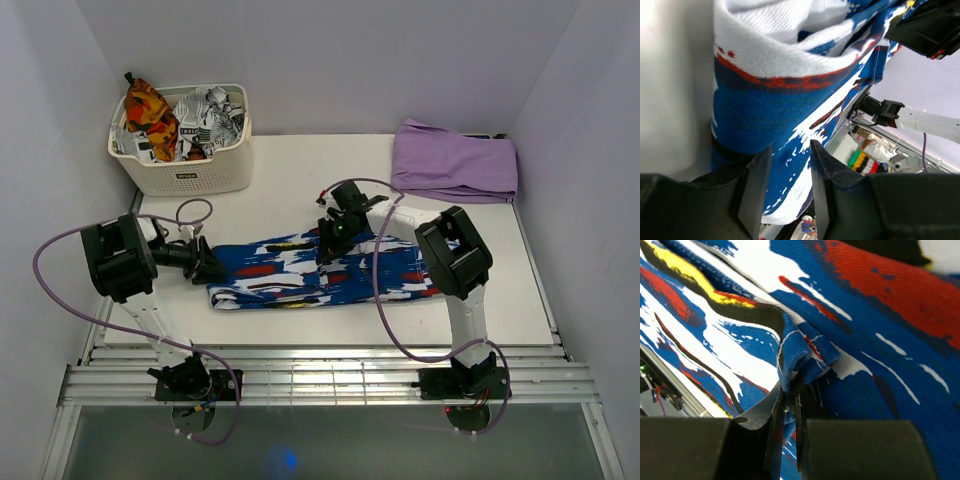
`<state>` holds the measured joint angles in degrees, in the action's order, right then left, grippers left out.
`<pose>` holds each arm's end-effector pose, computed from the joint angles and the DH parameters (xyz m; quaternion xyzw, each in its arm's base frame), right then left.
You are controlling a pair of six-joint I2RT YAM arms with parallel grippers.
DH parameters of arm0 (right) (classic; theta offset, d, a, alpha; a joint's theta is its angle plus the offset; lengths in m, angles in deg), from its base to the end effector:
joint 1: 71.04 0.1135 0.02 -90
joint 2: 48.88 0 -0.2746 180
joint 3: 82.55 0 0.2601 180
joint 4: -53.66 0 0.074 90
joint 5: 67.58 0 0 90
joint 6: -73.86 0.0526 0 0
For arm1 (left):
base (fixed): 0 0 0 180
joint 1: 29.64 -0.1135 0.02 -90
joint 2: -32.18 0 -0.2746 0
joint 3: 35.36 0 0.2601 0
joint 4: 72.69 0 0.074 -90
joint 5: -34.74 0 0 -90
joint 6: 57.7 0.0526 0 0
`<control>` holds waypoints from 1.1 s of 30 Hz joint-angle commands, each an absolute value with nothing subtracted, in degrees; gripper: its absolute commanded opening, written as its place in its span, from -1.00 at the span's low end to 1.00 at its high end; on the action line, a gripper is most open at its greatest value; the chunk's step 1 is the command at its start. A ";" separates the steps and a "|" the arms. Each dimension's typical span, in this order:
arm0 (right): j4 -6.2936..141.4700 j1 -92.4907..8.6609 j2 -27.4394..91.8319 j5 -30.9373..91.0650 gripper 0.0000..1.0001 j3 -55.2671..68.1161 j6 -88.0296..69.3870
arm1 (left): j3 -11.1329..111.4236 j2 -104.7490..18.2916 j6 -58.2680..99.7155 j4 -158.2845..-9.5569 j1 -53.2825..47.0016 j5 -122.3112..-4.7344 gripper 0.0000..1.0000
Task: Fold and stack the trousers
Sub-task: Fold the trousers
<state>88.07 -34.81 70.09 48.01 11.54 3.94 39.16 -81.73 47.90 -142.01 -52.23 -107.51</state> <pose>0.3504 0.2849 0.1399 -0.1902 0.9228 0.3101 0.1269 0.2913 0.0762 0.0989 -0.1254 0.8799 -0.4583 0.0042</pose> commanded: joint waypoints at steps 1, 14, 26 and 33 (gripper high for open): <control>90.37 -36.15 72.40 42.65 -0.84 14.28 -2.60 | 46.60 -83.66 51.62 -133.04 -52.76 -98.85 0.00; 88.79 -38.87 71.88 46.41 -0.64 13.41 1.00 | 55.51 -83.58 74.22 -166.18 -52.76 -114.15 0.20; 88.79 -38.79 73.28 47.65 -0.41 12.53 1.44 | 55.23 -80.77 75.02 -166.44 -48.98 -123.73 0.06; 88.79 -39.31 73.37 46.42 0.23 11.74 2.14 | 47.87 -84.79 74.14 -164.34 -45.37 -120.05 -0.15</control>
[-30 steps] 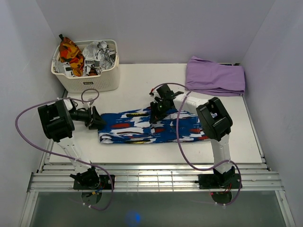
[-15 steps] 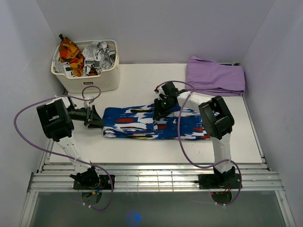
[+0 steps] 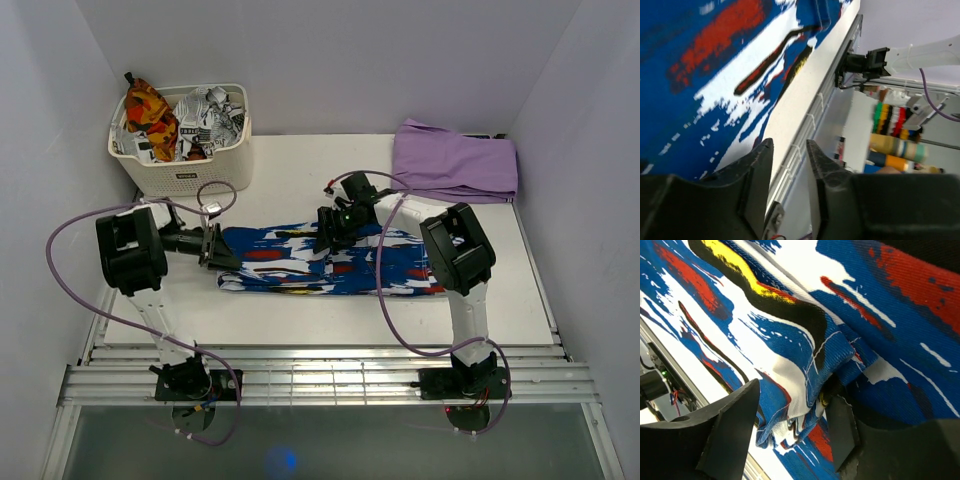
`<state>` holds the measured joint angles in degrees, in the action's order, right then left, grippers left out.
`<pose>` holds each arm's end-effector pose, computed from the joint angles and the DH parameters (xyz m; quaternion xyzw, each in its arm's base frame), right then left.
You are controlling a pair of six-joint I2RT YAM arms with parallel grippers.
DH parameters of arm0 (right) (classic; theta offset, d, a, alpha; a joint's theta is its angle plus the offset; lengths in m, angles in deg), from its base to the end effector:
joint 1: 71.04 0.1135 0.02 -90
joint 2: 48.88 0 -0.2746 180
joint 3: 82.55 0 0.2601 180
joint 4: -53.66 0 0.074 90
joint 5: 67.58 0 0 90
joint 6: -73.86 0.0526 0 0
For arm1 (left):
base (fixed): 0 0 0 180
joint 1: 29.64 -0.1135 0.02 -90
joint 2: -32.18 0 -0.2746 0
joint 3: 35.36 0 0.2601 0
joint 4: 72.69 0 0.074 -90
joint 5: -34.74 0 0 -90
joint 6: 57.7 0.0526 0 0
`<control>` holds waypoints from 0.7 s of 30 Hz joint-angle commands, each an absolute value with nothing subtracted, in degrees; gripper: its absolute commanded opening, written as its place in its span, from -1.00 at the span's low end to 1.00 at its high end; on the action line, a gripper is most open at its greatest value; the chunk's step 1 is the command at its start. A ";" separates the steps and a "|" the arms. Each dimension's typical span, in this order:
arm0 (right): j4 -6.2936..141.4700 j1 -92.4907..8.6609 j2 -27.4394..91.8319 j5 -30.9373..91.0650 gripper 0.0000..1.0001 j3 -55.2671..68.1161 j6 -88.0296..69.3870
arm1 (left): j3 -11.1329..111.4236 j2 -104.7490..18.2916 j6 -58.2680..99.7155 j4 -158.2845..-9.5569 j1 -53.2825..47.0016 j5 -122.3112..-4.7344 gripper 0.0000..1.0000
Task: Fold and stack the trousers
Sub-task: Fold the trousers
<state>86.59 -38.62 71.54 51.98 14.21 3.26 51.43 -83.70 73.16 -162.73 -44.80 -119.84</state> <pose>0.3771 0.2702 0.1460 -0.1779 0.9118 0.3412 0.1432 0.3214 0.0379 0.1497 0.0510 0.8276 -0.5563 0.0551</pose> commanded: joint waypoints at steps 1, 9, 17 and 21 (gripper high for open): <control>88.88 -39.66 73.37 46.16 0.23 11.74 2.15 | 47.07 -86.55 73.70 -163.29 -46.24 -117.86 -0.18; 88.79 -41.60 74.16 46.50 0.18 10.68 2.41 | 43.81 -92.81 64.14 -151.34 -51.09 -104.05 -0.29; 88.88 -41.69 73.11 51.95 0.30 11.56 0.74 | 53.35 -85.26 73.86 -163.33 -51.09 -116.24 0.09; 89.23 -41.69 69.95 53.01 0.49 11.74 -0.05 | 60.40 -81.47 74.41 -164.87 -51.09 -124.32 0.14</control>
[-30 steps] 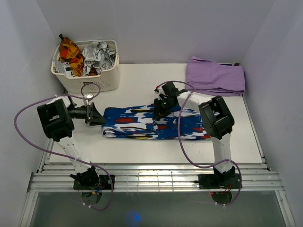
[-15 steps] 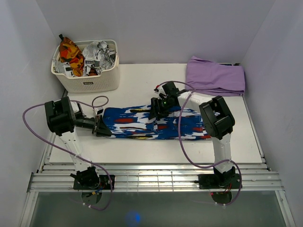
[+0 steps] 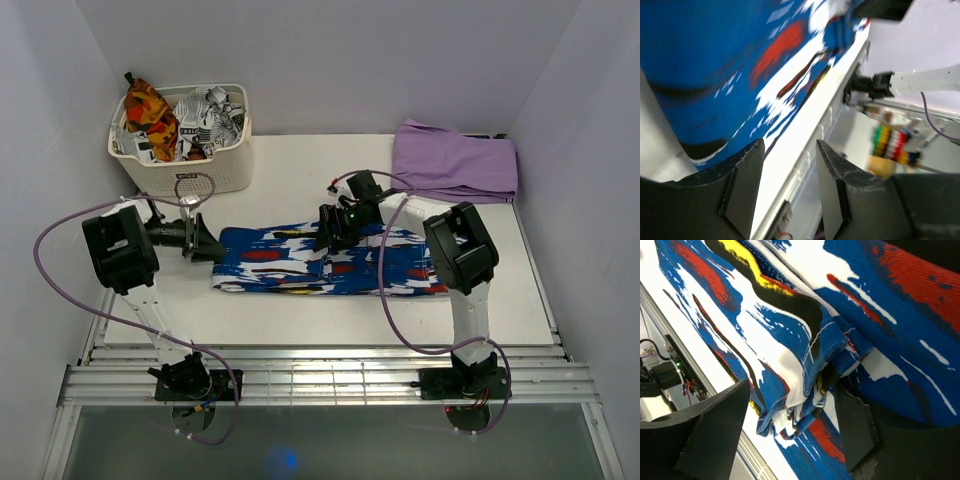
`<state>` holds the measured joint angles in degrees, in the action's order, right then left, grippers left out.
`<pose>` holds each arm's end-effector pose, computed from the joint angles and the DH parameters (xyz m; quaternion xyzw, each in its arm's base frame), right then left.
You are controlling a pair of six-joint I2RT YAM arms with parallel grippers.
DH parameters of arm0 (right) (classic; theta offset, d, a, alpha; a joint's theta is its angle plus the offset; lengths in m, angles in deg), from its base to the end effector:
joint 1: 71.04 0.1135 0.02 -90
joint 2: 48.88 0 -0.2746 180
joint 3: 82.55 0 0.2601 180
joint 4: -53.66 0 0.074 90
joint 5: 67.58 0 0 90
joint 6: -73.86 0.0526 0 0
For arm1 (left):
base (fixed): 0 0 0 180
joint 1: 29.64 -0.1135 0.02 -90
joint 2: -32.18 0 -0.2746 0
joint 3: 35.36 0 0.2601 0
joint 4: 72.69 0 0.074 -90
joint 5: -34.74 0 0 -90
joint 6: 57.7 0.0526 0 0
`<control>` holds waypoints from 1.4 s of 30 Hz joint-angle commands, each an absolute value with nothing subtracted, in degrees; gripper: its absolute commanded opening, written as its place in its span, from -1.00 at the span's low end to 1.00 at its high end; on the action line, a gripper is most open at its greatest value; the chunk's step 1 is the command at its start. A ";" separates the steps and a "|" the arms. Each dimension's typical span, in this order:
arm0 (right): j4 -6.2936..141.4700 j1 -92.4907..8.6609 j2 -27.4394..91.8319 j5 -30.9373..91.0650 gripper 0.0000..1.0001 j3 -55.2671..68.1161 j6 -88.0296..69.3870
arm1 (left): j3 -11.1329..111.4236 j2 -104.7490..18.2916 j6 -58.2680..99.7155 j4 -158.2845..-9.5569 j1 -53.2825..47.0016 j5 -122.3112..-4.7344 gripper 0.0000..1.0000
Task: Fold and stack the trousers
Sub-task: Fold the trousers
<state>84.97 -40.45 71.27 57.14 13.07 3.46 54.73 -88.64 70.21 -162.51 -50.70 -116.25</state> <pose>0.3811 0.2601 0.1460 -0.1746 0.8998 0.3772 0.1329 0.3279 0.0770 0.1307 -0.0105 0.8419 -0.5379 0.0433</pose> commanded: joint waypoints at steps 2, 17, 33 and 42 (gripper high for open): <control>90.28 -41.69 68.72 52.83 0.52 11.74 -1.01 | 61.64 -80.68 68.55 -159.54 -50.82 -126.01 0.13; 97.67 -42.57 59.31 52.20 0.96 12.35 -13.06 | 49.08 -88.85 26.68 -111.95 -47.31 -110.20 0.03; 93.62 -39.05 66.06 58.99 0.06 11.65 -12.27 | 45.40 -72.06 49.77 -133.75 -54.07 -96.05 0.55; 94.68 -38.96 74.42 53.89 -0.06 13.06 -14.64 | 38.89 -78.03 51.29 -129.54 -52.23 -98.93 0.36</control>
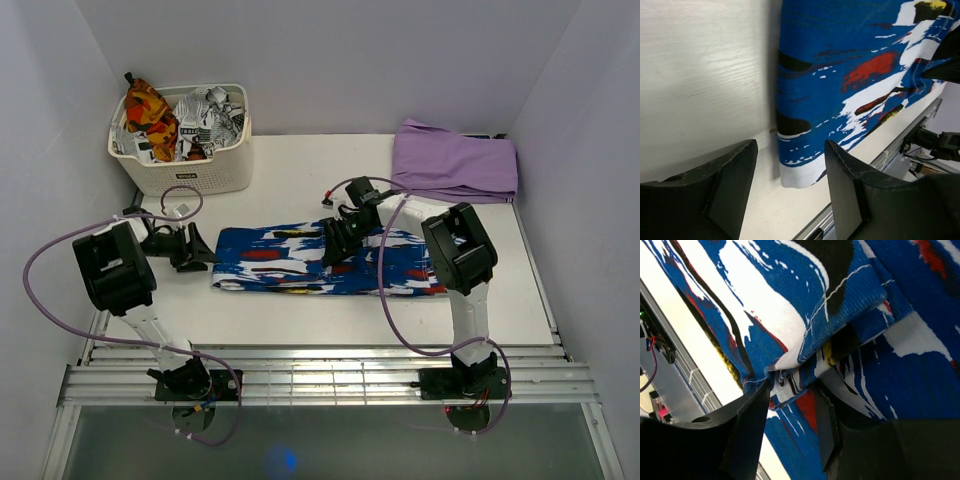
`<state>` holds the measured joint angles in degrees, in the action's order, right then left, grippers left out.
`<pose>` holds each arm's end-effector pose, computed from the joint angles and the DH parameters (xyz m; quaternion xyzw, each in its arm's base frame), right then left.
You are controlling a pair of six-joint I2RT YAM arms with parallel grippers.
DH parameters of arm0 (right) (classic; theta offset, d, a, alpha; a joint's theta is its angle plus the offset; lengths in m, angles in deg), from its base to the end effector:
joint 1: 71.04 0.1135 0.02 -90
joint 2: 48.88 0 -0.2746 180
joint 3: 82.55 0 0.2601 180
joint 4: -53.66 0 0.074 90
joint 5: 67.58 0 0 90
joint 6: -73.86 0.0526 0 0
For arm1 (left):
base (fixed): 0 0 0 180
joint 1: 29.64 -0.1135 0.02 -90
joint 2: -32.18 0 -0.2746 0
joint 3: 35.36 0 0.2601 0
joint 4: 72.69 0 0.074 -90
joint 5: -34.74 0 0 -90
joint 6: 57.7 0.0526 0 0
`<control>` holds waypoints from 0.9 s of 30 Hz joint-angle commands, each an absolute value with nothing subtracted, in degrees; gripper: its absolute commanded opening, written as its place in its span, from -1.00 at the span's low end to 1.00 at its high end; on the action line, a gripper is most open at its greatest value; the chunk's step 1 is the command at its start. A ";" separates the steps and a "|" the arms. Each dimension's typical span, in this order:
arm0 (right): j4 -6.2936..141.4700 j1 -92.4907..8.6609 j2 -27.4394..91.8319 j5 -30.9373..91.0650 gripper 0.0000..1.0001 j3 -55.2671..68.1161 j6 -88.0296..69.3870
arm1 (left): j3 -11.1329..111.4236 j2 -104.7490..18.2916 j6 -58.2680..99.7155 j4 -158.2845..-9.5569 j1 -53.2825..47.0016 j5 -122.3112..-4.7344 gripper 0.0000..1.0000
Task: Fold and stack the trousers
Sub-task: Fold the trousers
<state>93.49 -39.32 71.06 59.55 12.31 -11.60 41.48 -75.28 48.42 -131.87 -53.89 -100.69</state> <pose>0.3591 0.2593 0.1362 -0.2846 0.8832 0.3594 0.0990 0.3132 0.1000 0.1321 -0.0647 0.9202 -0.3619 0.1348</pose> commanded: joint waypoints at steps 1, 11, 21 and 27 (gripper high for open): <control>94.85 -38.96 74.60 53.19 -0.06 13.06 -14.90 | 38.62 -78.39 50.85 -128.83 -51.18 -99.73 0.35; 95.47 -39.05 76.01 53.18 -0.08 13.67 -15.34 | 38.53 -79.62 41.28 -121.02 -49.94 -99.30 -0.40; 101.17 -49.13 62.15 54.06 0.27 14.02 -18.86 | 47.84 -66.36 39.77 -127.41 -51.00 -83.76 -1.00; 109.77 -63.11 54.13 53.36 0.72 12.01 -23.95 | 55.66 -59.77 41.10 -133.57 -46.96 -69.61 -1.00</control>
